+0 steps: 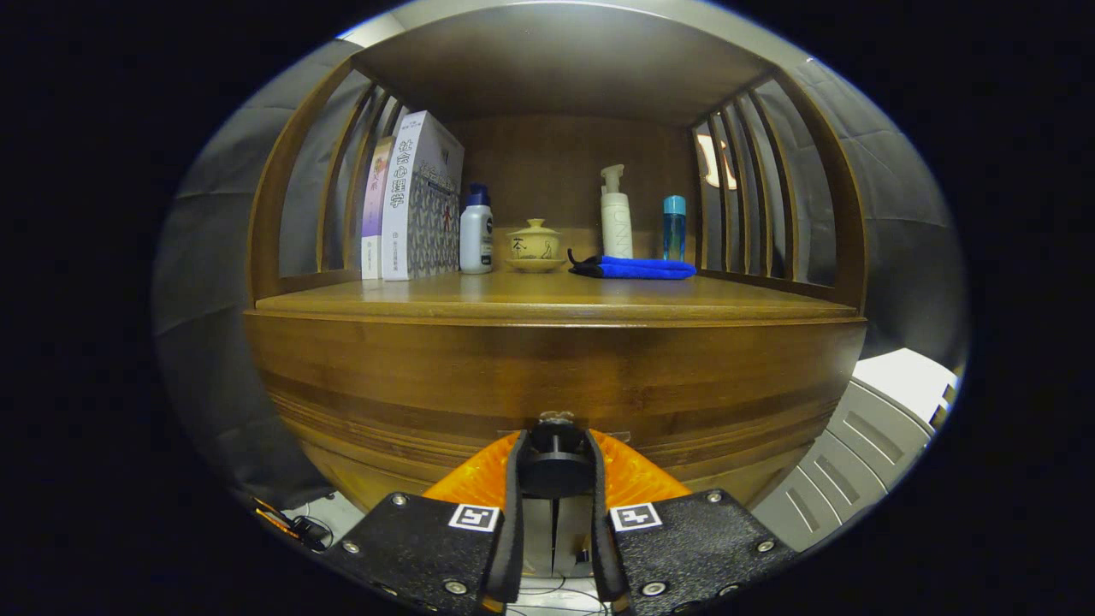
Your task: Pull open the drawer, take out the items inside it, and place them on the countertop above the cabinet.
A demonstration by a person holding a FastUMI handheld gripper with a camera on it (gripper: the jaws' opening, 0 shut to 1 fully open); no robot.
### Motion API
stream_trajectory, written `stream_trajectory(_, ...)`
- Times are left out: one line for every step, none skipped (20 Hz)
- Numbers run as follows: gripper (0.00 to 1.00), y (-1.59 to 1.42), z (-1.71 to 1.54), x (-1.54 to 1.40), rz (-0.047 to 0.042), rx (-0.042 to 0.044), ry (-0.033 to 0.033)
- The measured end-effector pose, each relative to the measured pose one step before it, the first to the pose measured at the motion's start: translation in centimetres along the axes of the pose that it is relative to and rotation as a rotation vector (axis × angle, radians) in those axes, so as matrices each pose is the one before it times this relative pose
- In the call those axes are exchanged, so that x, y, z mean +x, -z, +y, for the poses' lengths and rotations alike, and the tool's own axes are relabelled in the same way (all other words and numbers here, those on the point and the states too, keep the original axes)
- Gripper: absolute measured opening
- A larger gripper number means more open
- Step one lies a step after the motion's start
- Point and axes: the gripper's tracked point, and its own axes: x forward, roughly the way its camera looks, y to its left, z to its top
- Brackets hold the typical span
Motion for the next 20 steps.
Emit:
stream_trajectory(0.35, 0.217, -0.028, -0.504, 0.00582, 0.00248, 0.00148)
stream_trajectory(0.34, 0.068, -0.123, -0.553, 0.00183, -0.00424, 0.00268)
stream_trajectory(0.34, 0.236, -0.125, -0.627, 0.00132, -0.00395, 0.00391)
stream_trajectory(0.33, 0.156, -0.066, -0.695, 0.00226, -0.00243, 0.00272)
stream_trajectory(0.33, 0.242, -0.018, -0.702, 0.00375, -0.00216, 0.00323)
stream_trajectory(0.33, 0.186, -0.068, -0.827, 0.00500, -0.00122, 0.00151)
stream_trajectory(0.33, 0.250, -0.016, -0.899, 0.00691, 0.00026, -0.00060)
stream_trajectory(0.33, 0.195, -0.035, -0.918, 0.00601, 0.00266, -0.00128)
stream_trajectory(0.33, 0.293, 0.048, -0.877, 0.00677, 0.00201, -0.00250)
stream_trajectory(0.33, 0.179, -0.062, -0.816, 0.00553, -0.00063, -0.00046)
stream_trajectory(0.33, 0.251, -0.113, -0.782, 0.00501, -0.00347, 0.00048)
stream_trajectory(0.33, 0.177, -0.090, -0.759, 0.00435, -0.00263, 0.00003)
stream_trajectory(0.33, 0.239, -0.094, -0.767, 0.00334, -0.00029, -0.00025)
stream_trajectory(0.33, 0.185, -0.041, -0.643, 0.00588, 0.00616, -0.00208)
stream_trajectory(0.33, 0.311, 0.011, -0.839, 0.00552, 0.00091, -0.00271)
stream_trajectory(0.33, 0.307, -0.042, -0.571, 0.01005, -0.00743, -0.00563)
stream_trajectory(0.33, 0.410, -0.003, -0.503, 0.00807, -0.00443, -0.00308)
stream_trajectory(0.33, 0.353, -0.021, -0.672, 0.00534, -0.00350, 0.00086)
stream_trajectory(0.33, 0.582, 0.017, -0.703, 0.00929, -0.00400, -0.00078)
stream_trajectory(0.33, -0.097, 0.121, -0.535, -0.01354, 0.00508, 0.00135)
